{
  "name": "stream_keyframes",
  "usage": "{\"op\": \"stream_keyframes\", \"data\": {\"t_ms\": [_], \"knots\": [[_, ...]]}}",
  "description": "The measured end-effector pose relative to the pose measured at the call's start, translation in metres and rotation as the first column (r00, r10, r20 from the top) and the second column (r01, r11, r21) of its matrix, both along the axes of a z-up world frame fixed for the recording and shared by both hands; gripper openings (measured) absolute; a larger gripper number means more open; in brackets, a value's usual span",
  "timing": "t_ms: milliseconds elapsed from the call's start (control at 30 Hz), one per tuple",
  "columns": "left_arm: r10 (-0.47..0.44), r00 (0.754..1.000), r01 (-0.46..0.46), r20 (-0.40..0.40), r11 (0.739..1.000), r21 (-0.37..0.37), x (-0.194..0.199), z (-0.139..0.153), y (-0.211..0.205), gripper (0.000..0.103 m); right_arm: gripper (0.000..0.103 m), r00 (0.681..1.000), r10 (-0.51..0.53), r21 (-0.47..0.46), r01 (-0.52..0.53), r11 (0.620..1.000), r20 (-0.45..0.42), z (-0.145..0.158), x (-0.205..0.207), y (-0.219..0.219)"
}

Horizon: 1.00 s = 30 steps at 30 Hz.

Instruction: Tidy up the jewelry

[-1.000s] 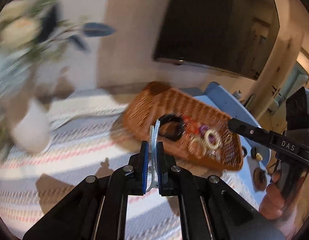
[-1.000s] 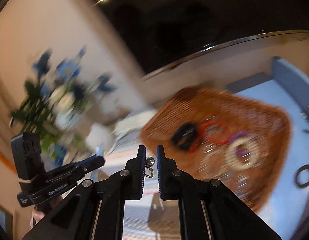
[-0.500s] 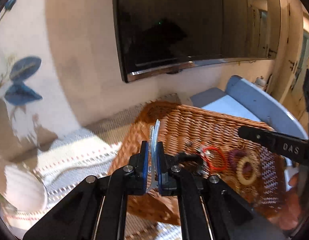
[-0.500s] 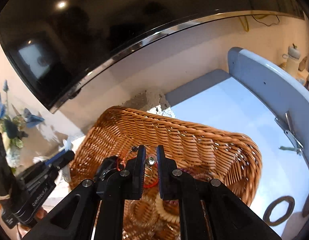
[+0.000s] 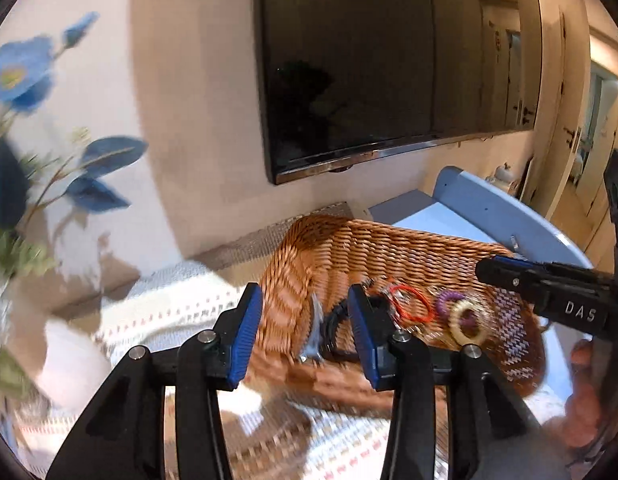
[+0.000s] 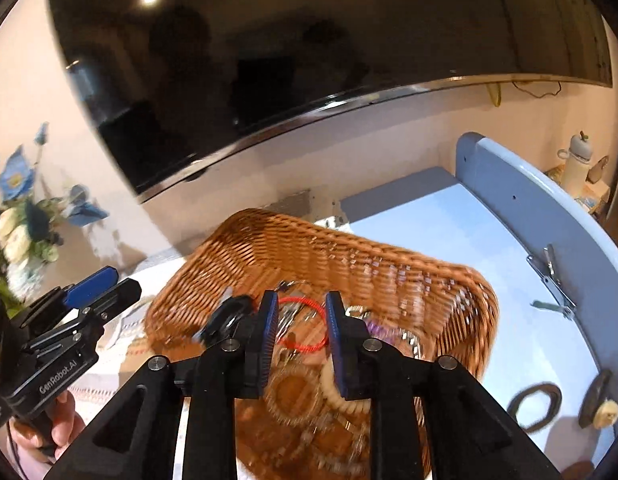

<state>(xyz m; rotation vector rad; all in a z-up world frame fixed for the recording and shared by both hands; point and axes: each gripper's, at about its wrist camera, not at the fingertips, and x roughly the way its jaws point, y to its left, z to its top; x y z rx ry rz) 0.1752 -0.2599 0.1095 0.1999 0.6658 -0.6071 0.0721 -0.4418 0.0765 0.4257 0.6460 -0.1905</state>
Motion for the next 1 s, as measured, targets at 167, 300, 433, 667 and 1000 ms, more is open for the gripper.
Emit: {"op": "stream_keyframes", "data": {"t_ms": [167,300,433,667,1000], "knots": [[0.006,0.999,-0.007,-0.033,0.999,-0.047,-0.044,0.006,0.026,0.045,0.027,0.999,0.024,-0.044,-0.023,0.999,0.021,0.011,-0.039,0.030],[0.009,0.998,-0.018,-0.065,0.992,-0.129,-0.083,0.008,0.051,0.052,0.027,0.998,0.053,-0.090,-0.050,0.995,0.027,0.017,-0.066,0.059],[0.076,0.997,-0.078,-0.018,0.982,-0.174,-0.123,0.008,0.074,0.076,0.046,0.996,0.077,-0.151,-0.068,0.986,0.050,0.018,-0.102,0.091],[0.130,0.979,-0.111,0.157,0.986,-0.123,-0.177,-0.005,0.093,0.094,0.065,0.998,0.009,-0.274,0.010,0.962,0.066,-0.016,-0.142,0.134],[0.155,0.986,-0.150,0.068,0.986,-0.066,-0.156,-0.056,0.103,0.094,0.066,0.996,-0.091,-0.281,0.093,0.955,0.021,-0.059,-0.139,0.127]]}}
